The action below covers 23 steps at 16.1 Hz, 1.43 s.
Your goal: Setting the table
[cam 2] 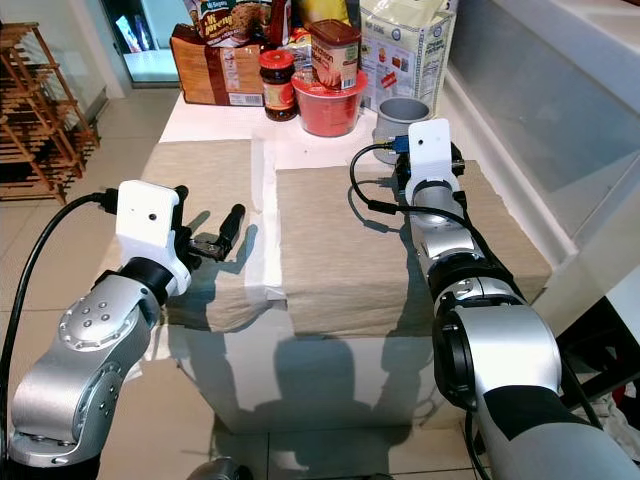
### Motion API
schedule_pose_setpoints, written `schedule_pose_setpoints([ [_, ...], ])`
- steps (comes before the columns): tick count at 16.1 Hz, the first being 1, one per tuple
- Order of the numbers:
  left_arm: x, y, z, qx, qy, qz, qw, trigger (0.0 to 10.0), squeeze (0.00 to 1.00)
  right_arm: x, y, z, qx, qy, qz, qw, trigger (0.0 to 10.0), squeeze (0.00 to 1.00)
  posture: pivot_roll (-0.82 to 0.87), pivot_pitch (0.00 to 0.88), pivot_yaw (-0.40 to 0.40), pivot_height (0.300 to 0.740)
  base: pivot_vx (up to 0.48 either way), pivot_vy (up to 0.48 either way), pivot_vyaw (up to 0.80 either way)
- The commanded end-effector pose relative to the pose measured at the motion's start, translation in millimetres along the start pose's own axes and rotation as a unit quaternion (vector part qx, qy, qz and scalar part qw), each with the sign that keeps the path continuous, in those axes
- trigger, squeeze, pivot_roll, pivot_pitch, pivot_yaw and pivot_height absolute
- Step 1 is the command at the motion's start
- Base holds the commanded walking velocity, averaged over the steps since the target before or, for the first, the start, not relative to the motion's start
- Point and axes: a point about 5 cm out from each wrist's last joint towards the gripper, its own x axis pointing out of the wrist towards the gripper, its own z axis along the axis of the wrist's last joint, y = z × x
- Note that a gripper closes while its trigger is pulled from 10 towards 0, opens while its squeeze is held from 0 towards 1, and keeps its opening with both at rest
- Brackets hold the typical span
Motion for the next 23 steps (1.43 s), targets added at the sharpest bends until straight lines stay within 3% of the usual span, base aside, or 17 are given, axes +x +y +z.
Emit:
schedule_pose_setpoints([
  [1, 1.1, -1.1, 3, 0.005, -0.004, -0.003, 1.000, 10.0, 0.00, -0.2, -0.3, -2, 0.010, 0.004, 0.003, 1.000, 0.0, 0.00, 0.20, 0.045, 0.034, 0.740, 0.000, 0.000, 0.00],
  [11, 0.8, 0.5, 3, 0.006, -0.004, 0.000, 1.000, 10.0, 0.00, -2.3, 10.1, -3, 0.025, 0.001, 0.024, 0.999, 0.0, 0.00, 0.20, 0.037, 0.031, 0.740, 0.000, 0.000, 0.00],
  [14, 2.4, -1.1, 3, 0.000, -0.007, -0.001, 1.000, 10.0, 0.00, -5.3, 30.5, 7, 0.037, -0.032, 0.061, 0.997, 0.0, 0.00, 0.18, 0.031, 0.025, 0.740, 0.000, 0.000, 0.00],
  [17, 4.8, -2.4, 3, -0.004, -0.009, -0.002, 1.000, 10.0, 0.00, -17.4, 68.5, 13, 0.065, -0.068, 0.120, 0.988, 0.0, 0.00, 0.15, 0.034, 0.027, 0.740, 0.000, 0.000, 0.00],
  [20, 6.9, -4.0, 4, -0.006, -0.011, -0.006, 1.000, 10.0, 0.00, -21.9, 75.9, 15, 0.079, -0.088, 0.132, 0.984, 0.0, 0.00, 0.14, 0.034, 0.027, 0.740, 0.000, 0.000, 0.00],
  [23, 8.5, -5.4, 4, -0.008, -0.015, -0.006, 1.000, 10.0, 0.00, -22.2, 69.5, 13, 0.083, -0.096, 0.119, 0.985, 0.0, 0.00, 0.14, 0.031, 0.021, 0.740, 0.000, 0.000, 0.00],
])
